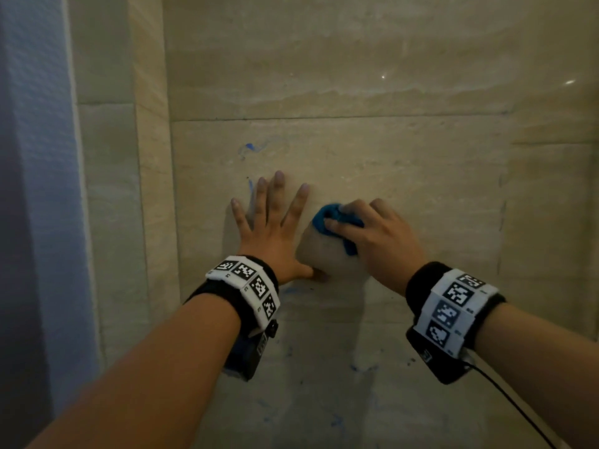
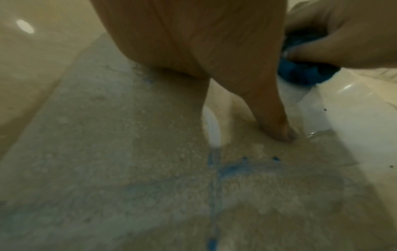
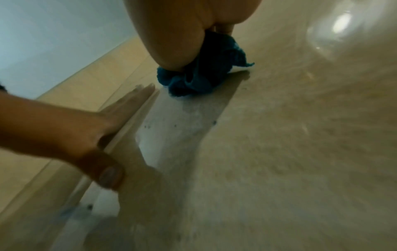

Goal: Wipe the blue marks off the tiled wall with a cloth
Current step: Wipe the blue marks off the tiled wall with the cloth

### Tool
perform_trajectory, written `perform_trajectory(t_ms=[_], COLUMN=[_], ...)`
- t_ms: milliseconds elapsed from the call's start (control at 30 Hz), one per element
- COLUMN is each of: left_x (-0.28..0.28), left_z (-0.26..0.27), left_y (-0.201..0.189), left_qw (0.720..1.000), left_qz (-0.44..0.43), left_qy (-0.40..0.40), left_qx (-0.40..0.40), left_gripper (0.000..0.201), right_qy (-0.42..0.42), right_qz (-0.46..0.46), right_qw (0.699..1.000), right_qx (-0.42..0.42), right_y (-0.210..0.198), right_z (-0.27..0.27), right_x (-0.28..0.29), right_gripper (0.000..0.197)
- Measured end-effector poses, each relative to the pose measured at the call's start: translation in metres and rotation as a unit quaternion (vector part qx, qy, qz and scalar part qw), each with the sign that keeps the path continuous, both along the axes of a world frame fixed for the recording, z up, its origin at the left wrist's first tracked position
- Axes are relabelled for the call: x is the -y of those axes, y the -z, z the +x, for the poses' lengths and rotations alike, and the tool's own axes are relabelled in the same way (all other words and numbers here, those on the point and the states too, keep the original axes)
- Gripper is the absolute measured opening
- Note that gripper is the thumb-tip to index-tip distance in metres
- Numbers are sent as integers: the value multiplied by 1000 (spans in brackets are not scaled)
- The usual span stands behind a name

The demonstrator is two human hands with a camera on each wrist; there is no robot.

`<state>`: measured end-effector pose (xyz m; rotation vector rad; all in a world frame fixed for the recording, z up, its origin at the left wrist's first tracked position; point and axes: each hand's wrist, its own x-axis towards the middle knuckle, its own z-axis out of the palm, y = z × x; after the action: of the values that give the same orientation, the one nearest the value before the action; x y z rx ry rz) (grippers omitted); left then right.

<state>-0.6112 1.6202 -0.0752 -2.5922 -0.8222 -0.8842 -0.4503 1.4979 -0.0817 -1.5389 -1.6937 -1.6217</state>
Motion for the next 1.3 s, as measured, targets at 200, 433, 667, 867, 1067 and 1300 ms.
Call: perform_trajectory(t_ms=[200, 433, 667, 867, 1067, 1300], left_x=[-1, -1, -1, -1, 0, -1], left_z=[3, 3, 3, 4, 4, 3], left_y=[0, 0, 0, 0, 1, 1], left_qw=[1000, 1000, 1000, 1000, 1000, 1000], left_qz=[-5, -5, -1, 3, 8, 7], left_qy=[-6, -4, -8, -13, -24, -9], left_qx=[-1, -1, -2, -1, -4, 2], left_gripper=[143, 142, 144, 146, 145, 144], right_qy=[-8, -20, 9, 3, -17, 6], right_qz=[91, -40, -73, 51, -41, -62], right_qw=[994, 999, 996, 997, 999, 997], right_qx=[-55, 6, 54, -49, 12, 46], right_y=[-31, 6, 7, -17, 20, 29], right_z=[-6, -3, 5, -2, 6, 17], right_x=[-8, -7, 6, -3, -3, 12], right_gripper=[46, 46, 46, 44, 45, 44])
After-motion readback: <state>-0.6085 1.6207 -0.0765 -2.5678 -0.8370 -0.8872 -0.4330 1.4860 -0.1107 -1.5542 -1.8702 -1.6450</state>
